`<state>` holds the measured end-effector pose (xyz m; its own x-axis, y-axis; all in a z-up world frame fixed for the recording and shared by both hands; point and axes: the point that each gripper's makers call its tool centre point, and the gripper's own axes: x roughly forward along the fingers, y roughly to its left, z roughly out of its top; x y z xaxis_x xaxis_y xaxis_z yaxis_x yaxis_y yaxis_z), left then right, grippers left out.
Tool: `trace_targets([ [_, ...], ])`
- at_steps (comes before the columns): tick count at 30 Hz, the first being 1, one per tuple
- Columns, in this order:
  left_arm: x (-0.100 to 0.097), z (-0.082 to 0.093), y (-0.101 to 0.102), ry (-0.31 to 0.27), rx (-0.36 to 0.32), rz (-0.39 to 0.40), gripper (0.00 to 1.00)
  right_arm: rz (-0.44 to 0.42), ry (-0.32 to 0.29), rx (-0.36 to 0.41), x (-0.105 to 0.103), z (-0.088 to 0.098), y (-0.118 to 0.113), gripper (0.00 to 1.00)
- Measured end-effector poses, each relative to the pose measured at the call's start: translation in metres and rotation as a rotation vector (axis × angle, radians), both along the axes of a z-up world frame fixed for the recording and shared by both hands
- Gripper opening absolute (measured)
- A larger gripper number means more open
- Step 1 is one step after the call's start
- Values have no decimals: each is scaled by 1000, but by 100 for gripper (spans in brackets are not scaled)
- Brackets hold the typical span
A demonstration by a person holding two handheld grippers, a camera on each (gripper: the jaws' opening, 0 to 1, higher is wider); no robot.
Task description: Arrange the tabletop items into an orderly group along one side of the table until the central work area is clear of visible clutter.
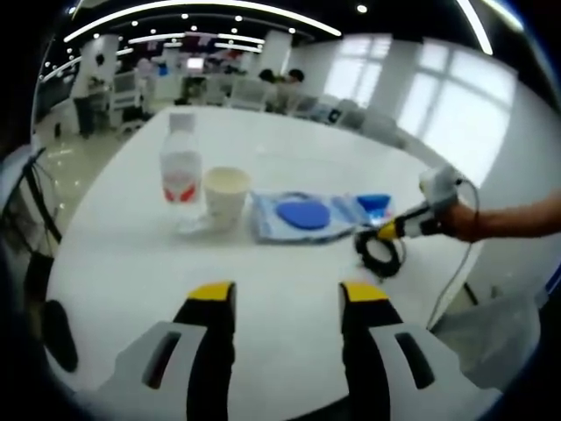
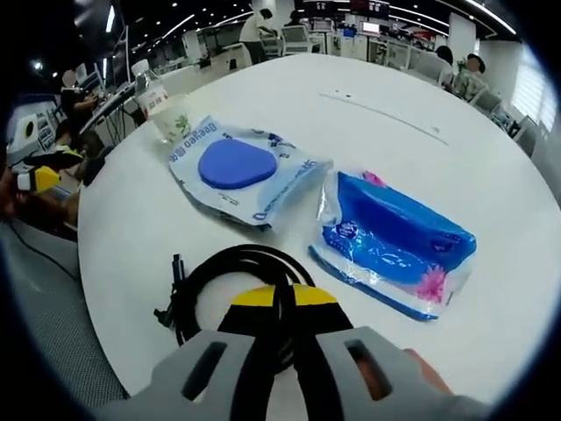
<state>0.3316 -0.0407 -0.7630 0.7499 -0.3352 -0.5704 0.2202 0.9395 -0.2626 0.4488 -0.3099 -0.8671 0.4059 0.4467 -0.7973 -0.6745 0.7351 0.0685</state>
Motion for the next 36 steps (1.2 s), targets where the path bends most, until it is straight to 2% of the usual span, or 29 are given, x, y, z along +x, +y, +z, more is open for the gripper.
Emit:
trace_targets([
  [15,1,0,0,2,3,2,44,5,2,-13,2,2,-3,5],
  [16,1,0,0,2,4,2,44,4,-4,-18,3,3,-4,7],
  [20,2,0,1,1,5,3,44,4,-25,31,6,13,1,40],
  [21,2,0,1,1,5,3,44,8,-27,36,4,15,3,44],
  [36,3,0,0,-7,11,-7,45,17,-87,76,6,39,5,49],
])
